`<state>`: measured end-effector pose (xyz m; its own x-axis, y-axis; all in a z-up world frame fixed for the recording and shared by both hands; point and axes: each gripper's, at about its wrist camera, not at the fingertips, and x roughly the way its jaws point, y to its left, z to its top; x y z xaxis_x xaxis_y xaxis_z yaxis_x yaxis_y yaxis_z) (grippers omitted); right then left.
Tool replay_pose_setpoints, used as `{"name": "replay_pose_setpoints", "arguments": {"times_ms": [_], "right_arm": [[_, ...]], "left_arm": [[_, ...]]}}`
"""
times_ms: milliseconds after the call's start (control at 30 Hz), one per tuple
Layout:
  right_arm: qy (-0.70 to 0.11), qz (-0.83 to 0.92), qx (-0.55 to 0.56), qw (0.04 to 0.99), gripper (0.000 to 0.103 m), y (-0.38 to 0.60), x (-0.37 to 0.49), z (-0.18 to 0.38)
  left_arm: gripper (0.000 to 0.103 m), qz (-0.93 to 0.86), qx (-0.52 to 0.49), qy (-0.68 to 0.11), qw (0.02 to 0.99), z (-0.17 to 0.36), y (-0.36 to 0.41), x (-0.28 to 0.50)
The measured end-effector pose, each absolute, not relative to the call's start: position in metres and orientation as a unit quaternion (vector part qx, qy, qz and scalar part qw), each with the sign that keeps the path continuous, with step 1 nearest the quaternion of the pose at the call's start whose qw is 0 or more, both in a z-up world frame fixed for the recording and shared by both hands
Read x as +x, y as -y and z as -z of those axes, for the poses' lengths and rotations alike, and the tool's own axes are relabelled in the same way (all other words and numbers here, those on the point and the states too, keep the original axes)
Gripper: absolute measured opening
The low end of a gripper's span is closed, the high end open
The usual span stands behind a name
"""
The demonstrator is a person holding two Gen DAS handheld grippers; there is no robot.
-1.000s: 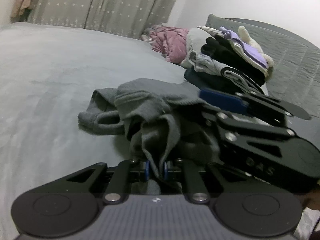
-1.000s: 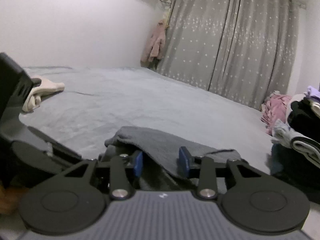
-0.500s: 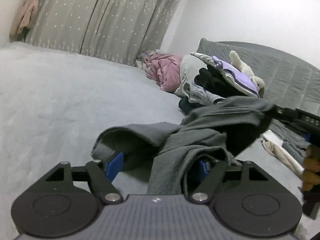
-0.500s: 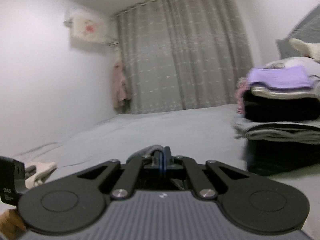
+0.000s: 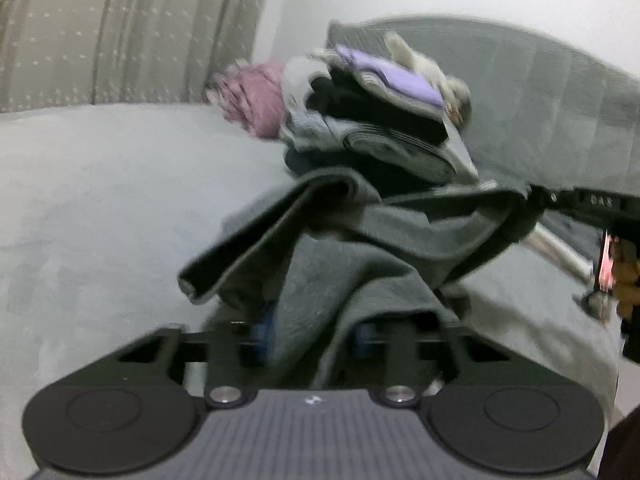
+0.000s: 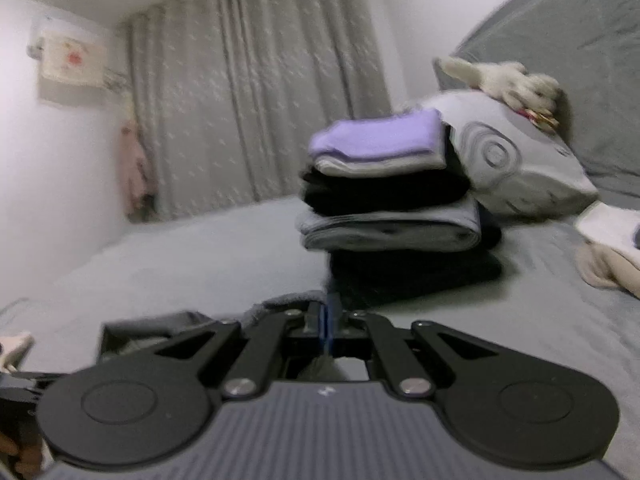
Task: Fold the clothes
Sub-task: 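Lift the shirt with both grippers and shake it out above the bed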
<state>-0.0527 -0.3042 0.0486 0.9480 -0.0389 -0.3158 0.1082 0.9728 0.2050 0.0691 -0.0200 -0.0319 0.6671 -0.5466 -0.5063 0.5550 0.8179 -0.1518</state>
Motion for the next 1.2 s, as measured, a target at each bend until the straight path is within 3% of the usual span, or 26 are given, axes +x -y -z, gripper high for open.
{"name": "replay_pose_setpoints", "arguments": {"times_ms": [400, 633, 700, 767, 933, 1100, 1200], "right_arm": [[-0.132, 0.055, 0.12, 0.982, 0.0, 0.354, -0.117, -0.068], [-0.199, 0.098, 0.114, 0.968, 0.0, 0.385, -0.144, -0.051], [-0.229, 0.101, 0.115, 0.961, 0.0, 0.393, -0.143, -0.04], [-0.254, 0.1, 0.115, 0.955, 0.001, 0.398, -0.142, -0.031], [-0.29, 0.09, 0.093, 0.948, 0.012, 0.398, -0.138, -0.017], [-0.315, 0.074, 0.079, 0.943, 0.024, 0.393, -0.133, -0.007], [-0.321, 0.058, 0.065, 0.943, 0.039, 0.39, -0.127, 0.0]], "left_arm": [[0.009, 0.393, 0.077, -0.27, 0.876, 0.005, 0.047, -0.024], [0.012, 0.462, 0.196, -0.303, 0.81, 0.021, 0.069, -0.077], [0.023, 0.449, 0.206, -0.305, 0.814, 0.021, 0.072, -0.072], [0.052, 0.434, 0.201, -0.297, 0.827, 0.016, 0.074, -0.061], [0.078, 0.412, 0.188, -0.274, 0.848, 0.0, 0.076, -0.039], [0.08, 0.39, 0.161, -0.313, 0.851, 0.008, 0.086, -0.004], [0.079, 0.398, 0.106, -0.352, 0.84, 0.018, 0.087, 0.019]]}}
